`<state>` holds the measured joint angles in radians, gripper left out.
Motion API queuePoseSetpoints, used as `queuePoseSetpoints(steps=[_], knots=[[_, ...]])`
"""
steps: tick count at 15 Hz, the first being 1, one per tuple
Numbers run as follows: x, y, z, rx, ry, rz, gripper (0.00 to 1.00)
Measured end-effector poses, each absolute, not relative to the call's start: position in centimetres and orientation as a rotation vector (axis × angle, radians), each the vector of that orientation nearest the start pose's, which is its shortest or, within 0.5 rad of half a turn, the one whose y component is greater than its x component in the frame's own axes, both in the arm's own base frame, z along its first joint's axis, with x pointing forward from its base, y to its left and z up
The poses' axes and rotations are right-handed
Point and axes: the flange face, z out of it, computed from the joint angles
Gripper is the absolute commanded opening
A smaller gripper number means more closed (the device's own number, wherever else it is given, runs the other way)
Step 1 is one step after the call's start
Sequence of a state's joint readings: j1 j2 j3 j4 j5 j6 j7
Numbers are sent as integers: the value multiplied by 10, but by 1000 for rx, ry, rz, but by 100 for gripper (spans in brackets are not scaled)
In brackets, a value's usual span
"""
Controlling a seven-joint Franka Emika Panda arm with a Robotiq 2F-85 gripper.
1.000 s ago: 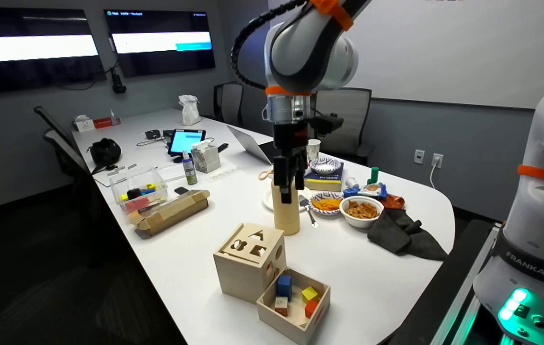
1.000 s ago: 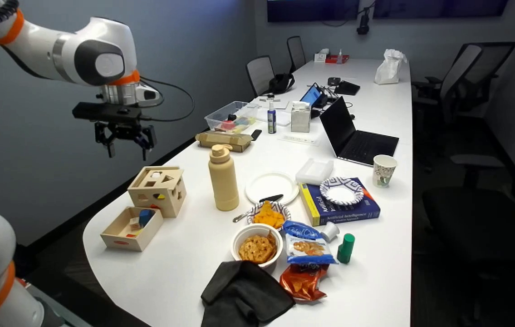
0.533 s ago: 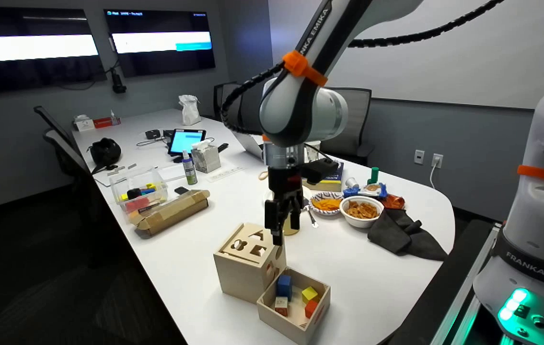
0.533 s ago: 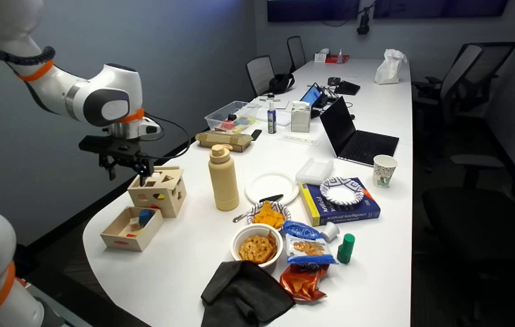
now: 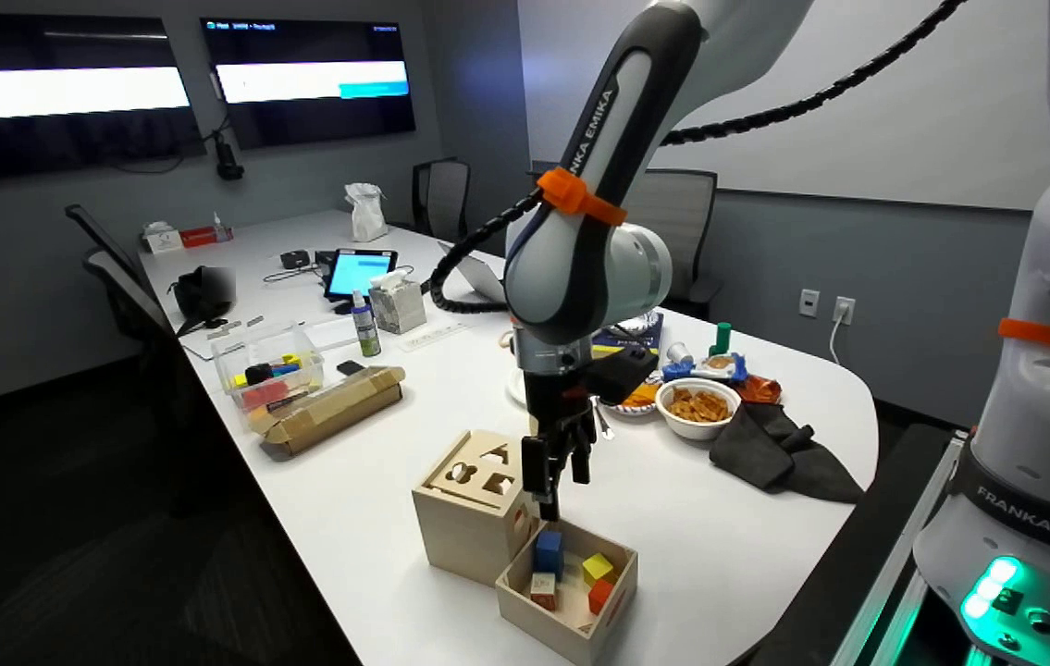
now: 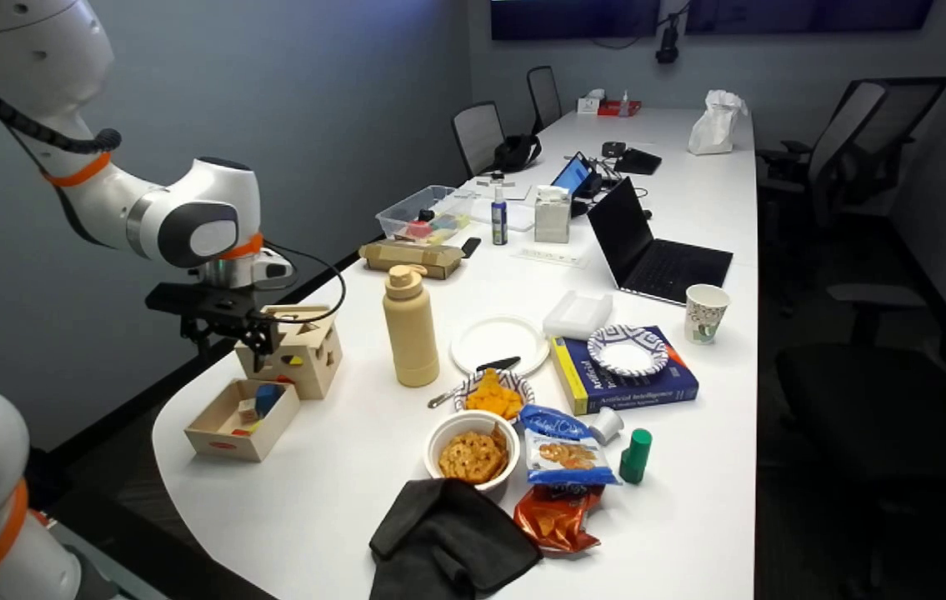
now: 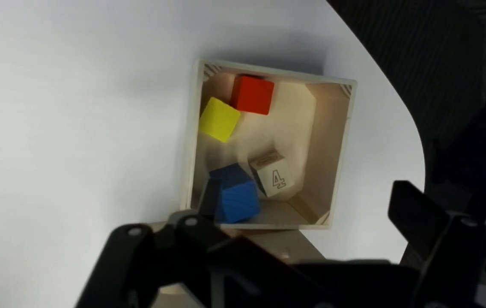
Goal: Put the blue block inside the bigger block
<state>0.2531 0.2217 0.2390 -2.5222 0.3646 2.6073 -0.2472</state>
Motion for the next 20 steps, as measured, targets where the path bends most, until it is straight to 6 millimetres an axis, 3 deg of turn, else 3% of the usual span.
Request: queuePoseSetpoints(steps=[4,12,20], knots=[[393,207,168,-2881,-659,273,100],[397,206,163,-2883,-699,279,100],[405,226,127,-2887,-852,342,100]])
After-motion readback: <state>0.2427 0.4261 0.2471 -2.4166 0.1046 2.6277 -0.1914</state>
